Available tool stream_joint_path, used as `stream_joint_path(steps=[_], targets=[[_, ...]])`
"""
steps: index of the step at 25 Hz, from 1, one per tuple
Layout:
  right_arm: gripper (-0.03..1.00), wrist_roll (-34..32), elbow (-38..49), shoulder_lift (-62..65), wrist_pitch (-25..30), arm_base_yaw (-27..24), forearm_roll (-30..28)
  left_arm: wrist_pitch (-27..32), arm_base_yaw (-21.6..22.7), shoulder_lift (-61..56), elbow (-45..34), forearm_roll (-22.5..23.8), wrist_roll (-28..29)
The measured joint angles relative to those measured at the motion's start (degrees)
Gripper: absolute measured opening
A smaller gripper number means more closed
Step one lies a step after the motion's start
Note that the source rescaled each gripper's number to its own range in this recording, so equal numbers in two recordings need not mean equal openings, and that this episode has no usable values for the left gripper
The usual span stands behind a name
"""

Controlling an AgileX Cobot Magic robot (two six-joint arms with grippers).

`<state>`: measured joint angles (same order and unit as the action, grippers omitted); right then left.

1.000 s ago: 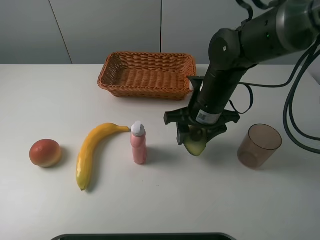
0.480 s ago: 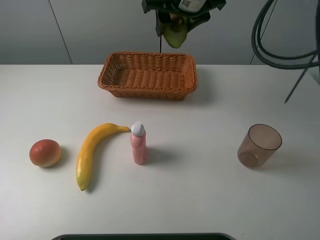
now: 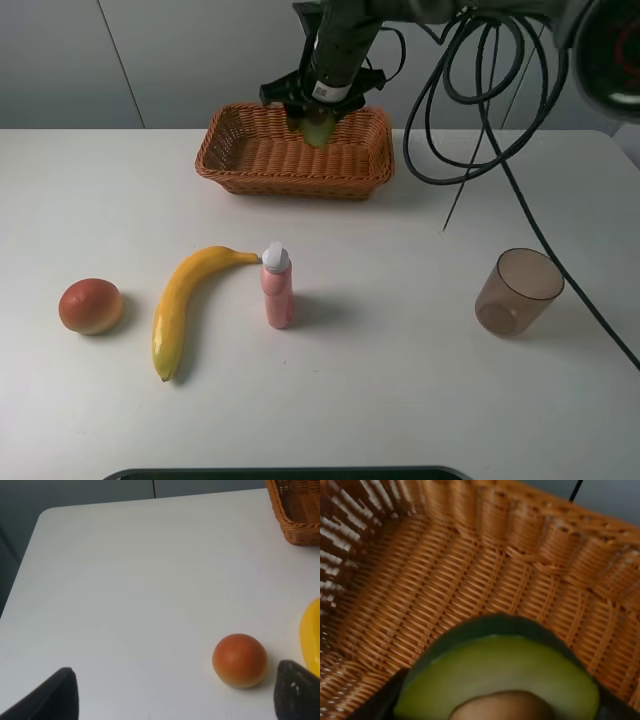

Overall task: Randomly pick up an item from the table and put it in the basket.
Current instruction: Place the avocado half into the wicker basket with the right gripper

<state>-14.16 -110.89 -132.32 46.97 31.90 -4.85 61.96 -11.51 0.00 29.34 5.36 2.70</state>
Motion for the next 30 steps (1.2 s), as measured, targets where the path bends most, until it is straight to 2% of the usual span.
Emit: stream_joint_path(steps=[9, 15, 16, 17, 18, 19, 20, 22, 30], targets=[[0.01, -0.74, 0.00, -3.85, -0.01, 0.00, -1.51, 0.00, 0.00, 0.00, 0.00, 0.00, 0.00], [0.01, -1.72, 0.00, -3.85, 2.06, 0.00, -3.85, 0.00, 0.00, 0.00, 0.00, 0.00, 0.00], [0.05, -1.72, 0.00, -3.85, 2.31, 0.00, -4.41, 0.00, 0.00, 0.00, 0.00, 0.00, 0.00], [0.28, -1.81, 0.00, -3.85, 2.60, 0.00, -4.81, 0.00, 0.00, 0.00, 0.00, 0.00, 0.00], [0.66, -1.81, 0.00, -3.85, 2.72, 0.00, -5.11, 0.00, 0.00, 0.00, 0.00, 0.00, 0.00], [0.85, -1.81, 0.00, -3.85, 2.72, 0.00, -5.11, 0.00, 0.00, 0.00, 0.00, 0.00, 0.00], [0.93, -1.70, 0.00, -3.85, 2.72, 0.00, -5.11, 0.00, 0.00, 0.00, 0.00, 0.00, 0.00], [0.98, -1.70, 0.00, -3.85, 2.85, 0.00, -5.11, 0.00, 0.00, 0.00, 0.00, 0.00, 0.00], [0.99, -0.96, 0.00, 0.00, 6.35, 0.00, -5.60, 0.00, 0.00, 0.00, 0.00, 0.00, 0.00]])
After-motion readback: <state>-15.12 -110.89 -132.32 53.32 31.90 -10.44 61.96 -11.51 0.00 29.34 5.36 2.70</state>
